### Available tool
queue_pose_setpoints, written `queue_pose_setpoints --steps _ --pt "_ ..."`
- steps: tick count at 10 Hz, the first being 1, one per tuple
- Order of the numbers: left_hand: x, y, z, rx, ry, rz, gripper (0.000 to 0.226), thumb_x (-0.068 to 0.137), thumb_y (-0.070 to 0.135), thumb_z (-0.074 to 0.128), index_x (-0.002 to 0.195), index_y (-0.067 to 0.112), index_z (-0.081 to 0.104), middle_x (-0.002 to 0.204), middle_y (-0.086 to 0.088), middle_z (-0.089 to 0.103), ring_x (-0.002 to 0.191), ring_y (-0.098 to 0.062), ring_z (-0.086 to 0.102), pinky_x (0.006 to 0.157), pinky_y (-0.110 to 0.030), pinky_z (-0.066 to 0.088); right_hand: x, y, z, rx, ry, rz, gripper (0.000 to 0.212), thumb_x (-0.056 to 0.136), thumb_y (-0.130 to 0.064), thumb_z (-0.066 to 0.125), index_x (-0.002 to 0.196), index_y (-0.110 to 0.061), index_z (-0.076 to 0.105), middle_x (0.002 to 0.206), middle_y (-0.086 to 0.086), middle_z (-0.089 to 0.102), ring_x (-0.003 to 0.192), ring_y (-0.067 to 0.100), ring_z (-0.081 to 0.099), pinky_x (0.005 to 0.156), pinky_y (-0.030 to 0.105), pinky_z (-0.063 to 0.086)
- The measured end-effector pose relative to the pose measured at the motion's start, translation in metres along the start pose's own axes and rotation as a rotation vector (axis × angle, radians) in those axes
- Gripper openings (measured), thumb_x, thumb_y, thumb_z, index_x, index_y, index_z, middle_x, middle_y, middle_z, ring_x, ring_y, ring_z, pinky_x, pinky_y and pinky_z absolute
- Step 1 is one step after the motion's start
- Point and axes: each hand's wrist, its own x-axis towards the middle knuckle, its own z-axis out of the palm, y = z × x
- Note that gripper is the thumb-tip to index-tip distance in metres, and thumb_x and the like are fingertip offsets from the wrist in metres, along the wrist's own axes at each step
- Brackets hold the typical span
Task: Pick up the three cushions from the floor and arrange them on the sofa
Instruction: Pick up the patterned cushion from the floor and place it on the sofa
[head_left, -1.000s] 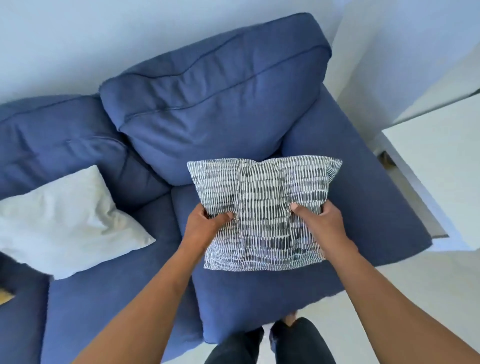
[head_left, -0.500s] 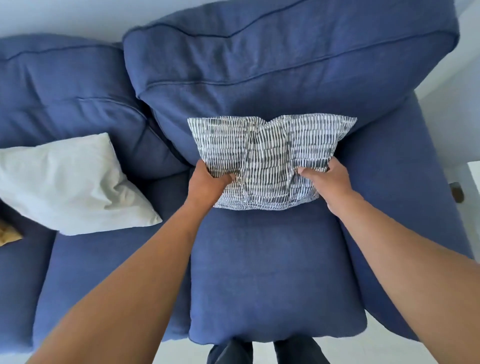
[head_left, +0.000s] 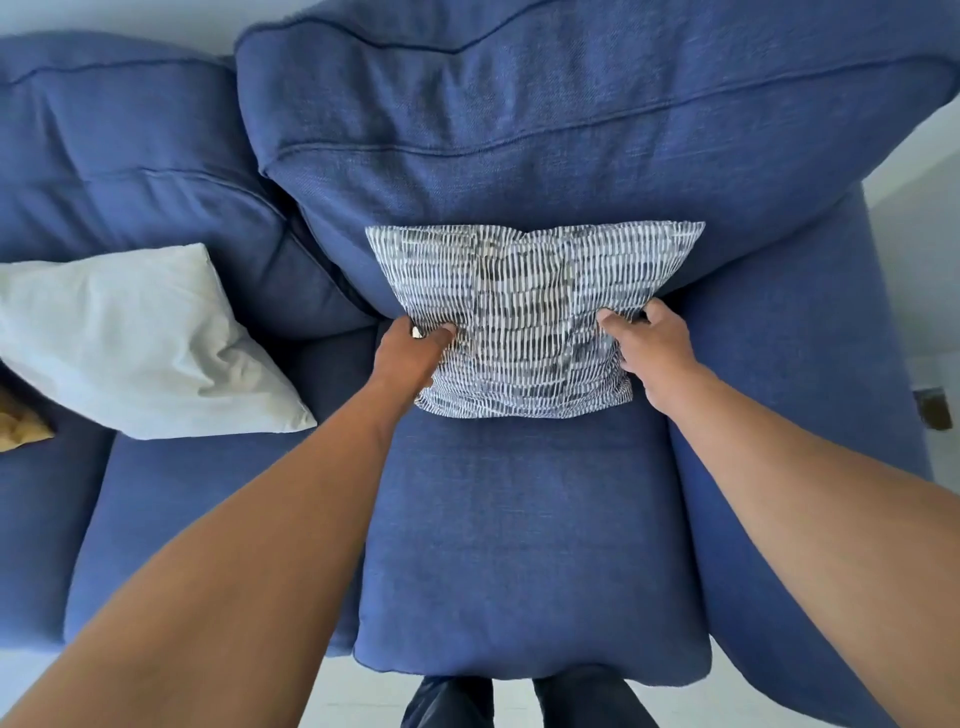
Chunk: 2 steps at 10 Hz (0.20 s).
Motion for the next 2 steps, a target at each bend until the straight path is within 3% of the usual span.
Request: queue_pose_setpoints --steps 1,2 --pt "-0.017 0.005 -0.003 -0.066 -0.014 0.016 0.051 0.090 0.047 0.074 0.131 0.019 0.060 0.120 0.004 0.066 0.118 -0.023 0.066 0.101 -0.051 0.057 -0.013 -0.009 -0.003 0.037 -0.017 -0.042 0.085 0.079 -0.056 0.078 0.146 -0.012 0.049 0.113 0.000 0.061 0.109 0.015 0.061 0.114 0.054 0.045" --pt "-0.032 -0.005 0.000 -0.129 -0.021 0.037 0.076 0.082 0.049 0.080 0.147 0.021 0.054 0.139 0.003 0.066 0.133 -0.024 0.061 0.112 -0.053 0.048 -0.031 0.000 -0.009 0.064 -0.029 -0.057 0.093 0.079 -0.057 0.078 0.156 -0.019 0.042 0.145 0.005 0.061 0.132 0.017 0.057 0.116 0.052 0.044"
